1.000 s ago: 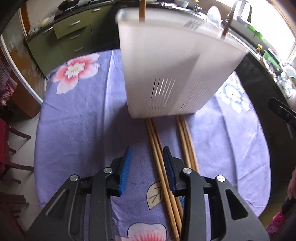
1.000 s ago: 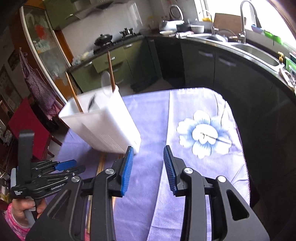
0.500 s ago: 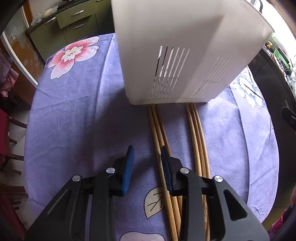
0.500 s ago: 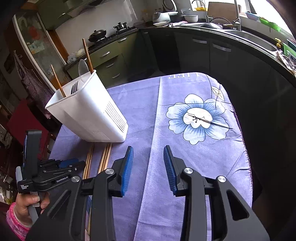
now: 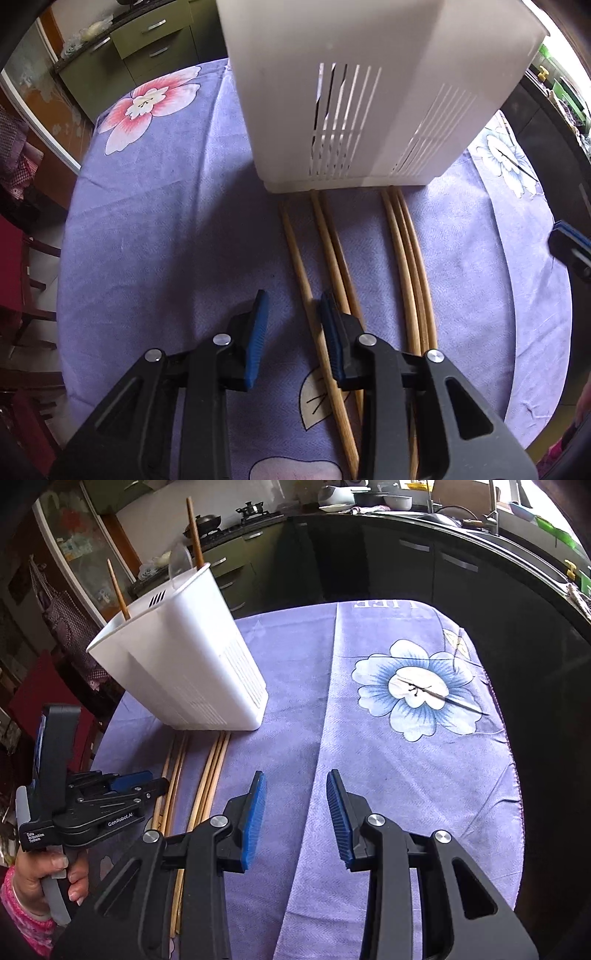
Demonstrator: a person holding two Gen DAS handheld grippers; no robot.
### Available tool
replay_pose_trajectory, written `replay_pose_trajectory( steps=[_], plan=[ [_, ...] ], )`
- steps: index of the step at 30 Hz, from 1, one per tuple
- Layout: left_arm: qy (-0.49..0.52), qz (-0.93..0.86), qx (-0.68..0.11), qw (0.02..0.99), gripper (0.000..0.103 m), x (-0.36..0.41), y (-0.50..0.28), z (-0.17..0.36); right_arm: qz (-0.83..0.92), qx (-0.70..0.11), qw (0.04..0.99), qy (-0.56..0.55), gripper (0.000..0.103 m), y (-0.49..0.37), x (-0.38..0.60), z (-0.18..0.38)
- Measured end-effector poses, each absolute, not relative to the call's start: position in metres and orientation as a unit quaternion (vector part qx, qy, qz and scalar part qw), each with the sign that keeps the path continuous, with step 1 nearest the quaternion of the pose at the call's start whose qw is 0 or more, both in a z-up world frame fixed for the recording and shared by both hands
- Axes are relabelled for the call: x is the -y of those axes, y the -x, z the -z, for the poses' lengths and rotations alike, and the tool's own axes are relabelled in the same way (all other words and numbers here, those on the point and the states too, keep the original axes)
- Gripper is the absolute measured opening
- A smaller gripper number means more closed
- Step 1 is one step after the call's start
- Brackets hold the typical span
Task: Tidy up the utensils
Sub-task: 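Lower both tools back toward the remaining bamboo chopsticks beside the caddy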
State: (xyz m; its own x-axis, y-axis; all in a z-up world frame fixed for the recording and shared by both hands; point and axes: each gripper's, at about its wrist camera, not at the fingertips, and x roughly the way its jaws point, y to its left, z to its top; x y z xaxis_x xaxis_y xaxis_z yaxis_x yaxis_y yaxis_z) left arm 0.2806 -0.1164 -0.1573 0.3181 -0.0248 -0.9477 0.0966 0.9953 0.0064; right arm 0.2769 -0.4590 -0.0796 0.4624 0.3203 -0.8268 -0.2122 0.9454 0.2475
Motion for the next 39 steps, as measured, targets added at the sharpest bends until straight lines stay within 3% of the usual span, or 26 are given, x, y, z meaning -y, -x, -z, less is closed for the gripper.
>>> replay_pose_trajectory(
  steps=[4, 14, 37, 39],
  plan=[
    [-0.033, 0.036, -0.583, 0.811, 0.019, 0.113, -0.279, 0.157, -0.172, -0.509, 0.843, -0.029, 0.034, -0.278, 0.427, 0.09],
    [-0.039, 0.038, -0.579, 0.813, 0.019, 0.098, -0.279, 0.158, -0.173, -0.552, 0.816, 0.016, 0.023, -0.296, 0.37, 0.116],
    [-0.019, 0.04, -0.583, 0.811, 0.021, 0.091, -0.28, 0.158, -0.146, -0.563, 0.811, 0.067, 0.018, -0.305, 0.315, 0.134],
    [-0.014, 0.039, -0.586, 0.809, 0.021, 0.09, -0.282, 0.158, -0.143, -0.556, 0.815, 0.078, 0.014, -0.302, 0.311, 0.136]
  ],
)
